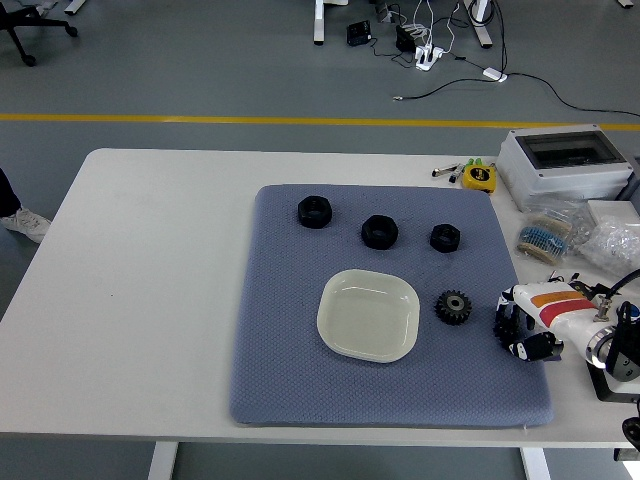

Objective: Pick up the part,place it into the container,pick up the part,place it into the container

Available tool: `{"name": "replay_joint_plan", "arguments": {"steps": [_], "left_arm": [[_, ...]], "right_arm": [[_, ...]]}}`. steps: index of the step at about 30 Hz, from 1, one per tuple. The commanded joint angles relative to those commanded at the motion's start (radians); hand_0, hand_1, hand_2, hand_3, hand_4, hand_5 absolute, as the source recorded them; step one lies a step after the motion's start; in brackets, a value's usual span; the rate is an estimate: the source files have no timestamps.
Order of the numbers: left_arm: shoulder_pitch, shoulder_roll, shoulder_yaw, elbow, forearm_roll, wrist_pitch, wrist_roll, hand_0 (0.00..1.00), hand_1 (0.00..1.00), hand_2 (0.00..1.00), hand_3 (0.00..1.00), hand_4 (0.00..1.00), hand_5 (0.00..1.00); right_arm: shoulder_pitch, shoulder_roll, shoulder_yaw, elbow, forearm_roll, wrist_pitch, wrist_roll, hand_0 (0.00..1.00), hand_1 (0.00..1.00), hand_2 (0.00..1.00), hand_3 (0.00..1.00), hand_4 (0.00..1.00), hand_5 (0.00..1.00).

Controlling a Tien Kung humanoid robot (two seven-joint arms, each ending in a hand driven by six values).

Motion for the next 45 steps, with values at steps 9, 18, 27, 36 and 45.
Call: {"name": "replay_joint_plan", "arguments": {"steps": [9,18,27,36,45], "left_arm": [[0.001,0.001,0.0,0.0,0.001,-0.001,0.0,0.665,0.545,0.566,0.563,0.63,0.61],[0.003,0.003,0.001,0.0,0.004,-0.004,0.0,0.666,0.544,0.565,0.563,0.629,0.61],[0.004,0.006,-0.001,0.003,0.004,-0.002,-0.002,0.664,0.544,0.558,0.564,0.629,0.608],[0.009,0.007,-0.001,0.002,-0.008,0.005,-0.004,0.663,0.54,0.56,0.565,0.63,0.609],[0.008,0.007,0.006,-0.004,-0.034,0.029,0.001,0.663,0.539,0.558,0.563,0.633,0.61]], "right_arm": [[-0.001,-0.007,0.017,0.04,-0.005,-0.013,-0.005,0.196,0.339,0.404,0.483,0.795,0.062],[0.011,0.0,-0.009,0.112,-0.023,-0.033,-0.007,0.197,0.34,0.397,0.484,0.795,0.061],[0.091,0.011,-0.105,0.179,-0.019,-0.033,-0.014,0.194,0.332,0.397,0.483,0.803,0.054],[0.256,0.033,-0.351,0.18,0.031,-0.046,-0.026,0.185,0.319,0.392,0.482,0.819,0.048],[0.376,0.091,-0.45,0.122,0.051,-0.079,-0.049,0.185,0.318,0.393,0.484,0.827,0.056]]}}
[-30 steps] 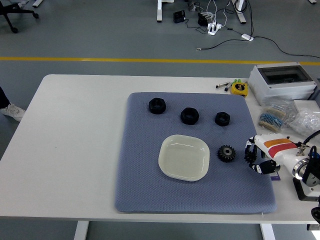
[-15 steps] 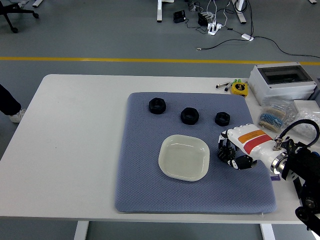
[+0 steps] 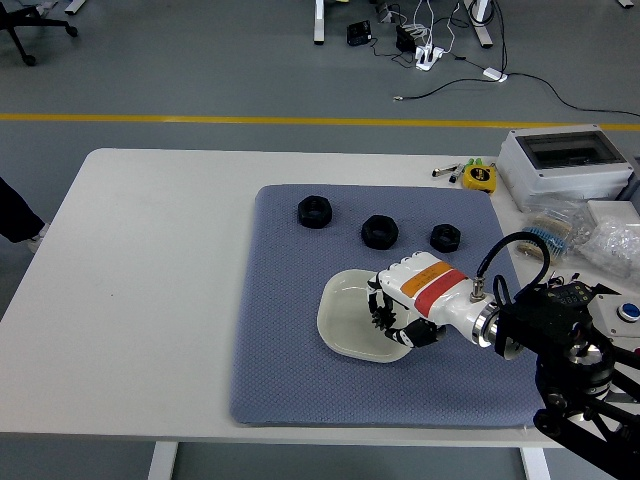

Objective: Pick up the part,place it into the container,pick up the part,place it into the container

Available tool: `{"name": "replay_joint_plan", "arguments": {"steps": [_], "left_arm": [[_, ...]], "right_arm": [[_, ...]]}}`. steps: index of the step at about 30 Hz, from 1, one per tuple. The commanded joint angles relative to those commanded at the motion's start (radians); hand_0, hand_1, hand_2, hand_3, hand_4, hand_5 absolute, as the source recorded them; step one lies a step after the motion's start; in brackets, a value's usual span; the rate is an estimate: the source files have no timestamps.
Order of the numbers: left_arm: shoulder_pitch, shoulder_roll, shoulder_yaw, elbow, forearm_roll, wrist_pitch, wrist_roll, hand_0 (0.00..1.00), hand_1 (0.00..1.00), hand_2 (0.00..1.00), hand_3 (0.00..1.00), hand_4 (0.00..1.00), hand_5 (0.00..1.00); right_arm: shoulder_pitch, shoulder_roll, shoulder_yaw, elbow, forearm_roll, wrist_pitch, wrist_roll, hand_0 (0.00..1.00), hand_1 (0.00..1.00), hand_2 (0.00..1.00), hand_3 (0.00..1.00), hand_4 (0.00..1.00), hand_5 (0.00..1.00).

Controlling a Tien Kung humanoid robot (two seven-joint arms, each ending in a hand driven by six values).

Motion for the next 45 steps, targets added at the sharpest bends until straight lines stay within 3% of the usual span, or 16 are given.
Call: {"name": "replay_joint_plan", "arguments": {"steps": [1,2,7,8,13,14,19,20,28,35,41,45], "left_arm": [[0.0,0.0,0.0,0.0,0.0,0.001,0.0,0.663,0.539,0.558,0.563,0.633,0.61],[0.001,0.0,-0.001,0.0,0.001,0.001,0.001,0.664,0.536,0.555,0.561,0.635,0.612],[0.001,-0.001,-0.006,-0.001,0.009,0.001,0.004,0.664,0.536,0.555,0.561,0.635,0.612],[0.001,-0.001,-0.006,-0.001,0.01,0.001,0.004,0.663,0.534,0.553,0.561,0.636,0.612],[0.001,-0.001,-0.009,-0.002,0.013,0.002,0.005,0.663,0.534,0.553,0.561,0.636,0.612],[0.001,0.0,-0.008,-0.002,0.013,0.002,0.005,0.663,0.534,0.551,0.56,0.636,0.611],[0.003,-0.001,-0.014,-0.002,0.023,-0.001,0.008,0.663,0.534,0.551,0.56,0.636,0.611],[0.004,-0.001,-0.015,-0.002,0.024,-0.001,0.008,0.662,0.532,0.55,0.56,0.635,0.608],[0.006,0.0,-0.019,-0.002,0.032,-0.005,0.01,0.663,0.53,0.548,0.56,0.627,0.6],[0.004,0.002,-0.012,-0.002,0.024,-0.006,0.007,0.662,0.53,0.549,0.56,0.626,0.598],[0.005,0.001,-0.015,-0.001,0.025,-0.006,0.008,0.662,0.528,0.548,0.56,0.624,0.597],[0.006,0.0,-0.02,-0.001,0.033,-0.007,0.009,0.662,0.529,0.548,0.56,0.624,0.596]], "right_arm": [[0.01,0.007,-0.007,-0.006,0.001,0.002,-0.003,0.185,0.318,0.393,0.484,0.827,0.056],[0.017,0.011,-0.012,-0.01,0.001,0.005,-0.005,0.184,0.376,0.446,0.509,0.768,0.223],[0.055,0.048,-0.043,-0.046,-0.005,0.04,-0.007,0.184,0.376,0.446,0.509,0.768,0.223],[0.059,0.054,-0.047,-0.053,-0.007,0.049,-0.008,0.265,0.472,0.579,0.612,0.904,0.276],[0.068,0.069,-0.062,-0.08,-0.002,0.07,-0.018,0.265,0.472,0.579,0.612,0.904,0.276],[0.069,0.071,-0.063,-0.085,0.0,0.071,-0.021,0.346,0.568,0.76,0.876,0.998,0.343],[0.069,0.075,-0.062,-0.098,0.002,0.05,-0.02,0.346,0.568,0.76,0.876,0.998,0.343],[0.069,0.075,-0.06,-0.099,0.002,0.045,-0.02,0.384,0.589,0.803,0.928,0.998,0.363],[0.043,0.055,0.025,-0.074,-0.002,-0.014,-0.016,0.376,0.585,0.794,0.914,0.998,0.386],[0.016,-0.004,0.123,-0.073,0.0,0.026,-0.004,0.377,0.576,0.769,0.865,0.998,0.378],[-0.025,-0.059,0.164,-0.121,0.038,0.043,0.029,0.343,0.549,0.735,0.834,0.998,0.378],[-0.043,-0.073,0.179,-0.159,0.04,0.064,0.027,0.342,0.546,0.724,0.806,0.998,0.375]]}}
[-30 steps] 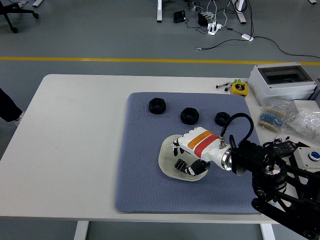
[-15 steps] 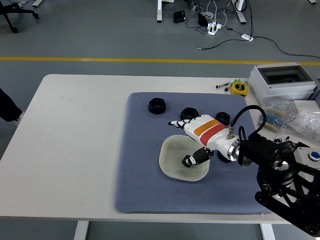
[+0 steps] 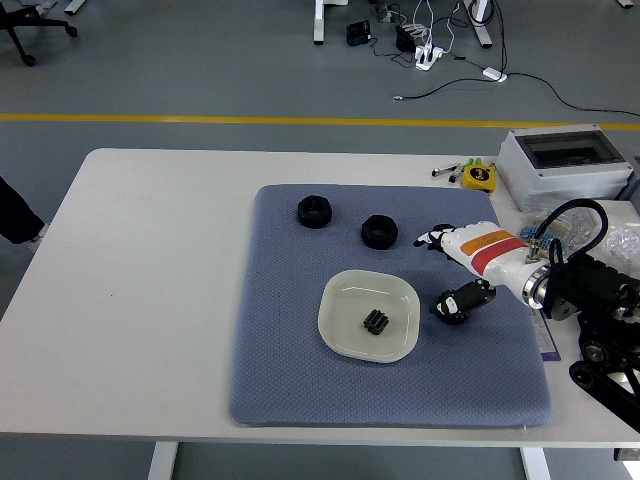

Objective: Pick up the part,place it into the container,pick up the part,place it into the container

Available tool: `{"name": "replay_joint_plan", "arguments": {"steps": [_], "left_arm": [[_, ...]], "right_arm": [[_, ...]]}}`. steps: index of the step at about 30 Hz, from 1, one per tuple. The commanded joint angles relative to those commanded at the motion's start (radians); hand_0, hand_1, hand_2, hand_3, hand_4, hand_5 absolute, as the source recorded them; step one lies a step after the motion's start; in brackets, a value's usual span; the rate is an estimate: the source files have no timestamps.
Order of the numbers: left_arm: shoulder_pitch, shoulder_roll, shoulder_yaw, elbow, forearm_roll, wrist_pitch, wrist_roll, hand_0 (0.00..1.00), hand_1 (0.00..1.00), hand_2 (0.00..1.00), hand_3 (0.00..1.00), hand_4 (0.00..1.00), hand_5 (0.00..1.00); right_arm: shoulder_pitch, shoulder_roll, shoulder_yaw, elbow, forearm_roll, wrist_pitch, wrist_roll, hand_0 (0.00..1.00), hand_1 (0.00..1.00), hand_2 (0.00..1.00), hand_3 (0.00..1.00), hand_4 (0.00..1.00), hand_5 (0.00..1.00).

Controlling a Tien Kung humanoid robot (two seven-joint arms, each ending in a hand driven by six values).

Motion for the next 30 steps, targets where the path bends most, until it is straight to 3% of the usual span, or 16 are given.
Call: {"name": "replay_joint_plan", "arguments": {"steps": [12,22,23,28,29,30], "left_arm": [[-0.001,0.0,-0.005,0.0,0.01,-0.005,0.0,0.661,0.529,0.548,0.559,0.623,0.597],[-0.001,0.001,-0.004,0.0,0.012,-0.009,-0.001,0.662,0.529,0.547,0.558,0.622,0.596],[-0.001,0.001,-0.004,0.0,0.013,-0.01,-0.001,0.661,0.529,0.547,0.559,0.622,0.595],[0.0,0.002,-0.004,0.0,0.016,-0.012,-0.001,0.661,0.529,0.547,0.559,0.622,0.595],[0.0,0.002,-0.004,0.0,0.017,-0.012,-0.001,0.661,0.529,0.546,0.56,0.624,0.595],[0.0,0.002,-0.004,0.0,0.016,-0.011,-0.001,0.661,0.529,0.546,0.56,0.624,0.595]], "right_arm": [[-0.016,0.013,-0.014,-0.105,0.012,0.001,0.012,0.355,0.547,0.718,0.789,0.993,0.366],[-0.017,0.033,-0.038,-0.128,0.022,-0.023,0.023,0.351,0.545,0.714,0.783,0.991,0.367],[-0.016,0.035,-0.04,-0.131,0.025,-0.025,0.024,0.34,0.529,0.678,0.652,0.957,0.371],[-0.012,0.043,-0.045,-0.157,0.041,-0.033,0.032,0.34,0.529,0.678,0.652,0.957,0.371],[-0.012,0.043,-0.045,-0.161,0.044,-0.036,0.034,0.321,0.49,0.562,0.532,0.911,0.366],[-0.012,0.043,-0.045,-0.164,0.048,-0.039,0.035,0.321,0.49,0.562,0.532,0.911,0.366]]}}
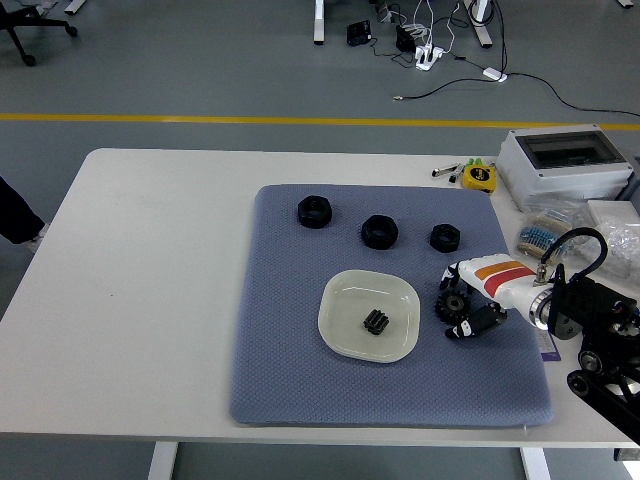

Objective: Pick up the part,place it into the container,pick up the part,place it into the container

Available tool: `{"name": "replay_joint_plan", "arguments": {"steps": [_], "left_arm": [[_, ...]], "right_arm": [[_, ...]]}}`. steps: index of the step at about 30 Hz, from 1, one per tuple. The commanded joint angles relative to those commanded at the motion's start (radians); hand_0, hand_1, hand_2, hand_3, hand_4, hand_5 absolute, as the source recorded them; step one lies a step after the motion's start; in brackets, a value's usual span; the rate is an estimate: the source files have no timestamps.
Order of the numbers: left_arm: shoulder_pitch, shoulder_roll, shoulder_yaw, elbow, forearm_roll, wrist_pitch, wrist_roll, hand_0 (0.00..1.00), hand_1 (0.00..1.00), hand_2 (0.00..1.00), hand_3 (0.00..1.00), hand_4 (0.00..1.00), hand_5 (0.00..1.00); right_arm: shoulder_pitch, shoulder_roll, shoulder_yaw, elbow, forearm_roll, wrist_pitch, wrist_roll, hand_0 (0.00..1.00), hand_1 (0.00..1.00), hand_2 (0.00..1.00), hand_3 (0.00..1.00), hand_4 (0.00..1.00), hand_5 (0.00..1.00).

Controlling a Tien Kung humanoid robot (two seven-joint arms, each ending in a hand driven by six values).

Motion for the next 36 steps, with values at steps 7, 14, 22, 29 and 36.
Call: {"name": "replay_joint_plan", "arguments": {"steps": [7,14,22,29,36], "left_arm": [[0.001,0.002,-0.005,-0.001,0.012,-0.004,0.003,0.662,0.528,0.547,0.56,0.625,0.594],[0.0,0.003,-0.013,-0.002,0.03,-0.011,0.007,0.661,0.53,0.546,0.56,0.625,0.595],[0.0,0.004,-0.015,-0.002,0.033,-0.014,0.007,0.661,0.53,0.545,0.559,0.623,0.595],[0.001,0.005,-0.021,-0.001,0.043,-0.016,0.008,0.661,0.527,0.542,0.559,0.623,0.595],[0.004,0.006,-0.02,0.0,0.04,-0.015,0.007,0.661,0.53,0.542,0.56,0.623,0.595]], "right_arm": [[0.001,-0.005,-0.006,-0.012,0.019,-0.007,-0.005,0.272,0.444,0.491,0.481,0.837,0.381],[0.001,-0.006,-0.009,-0.017,0.027,-0.011,-0.005,0.218,0.395,0.449,0.464,0.763,0.392],[-0.005,-0.014,0.003,0.002,0.032,-0.019,-0.006,0.177,0.359,0.416,0.455,0.779,0.373],[-0.005,-0.02,0.013,0.046,0.024,-0.016,-0.013,0.142,0.327,0.395,0.45,0.813,0.361],[0.02,-0.013,0.005,0.121,-0.01,-0.011,-0.022,0.14,0.324,0.393,0.451,0.808,0.358]]}}
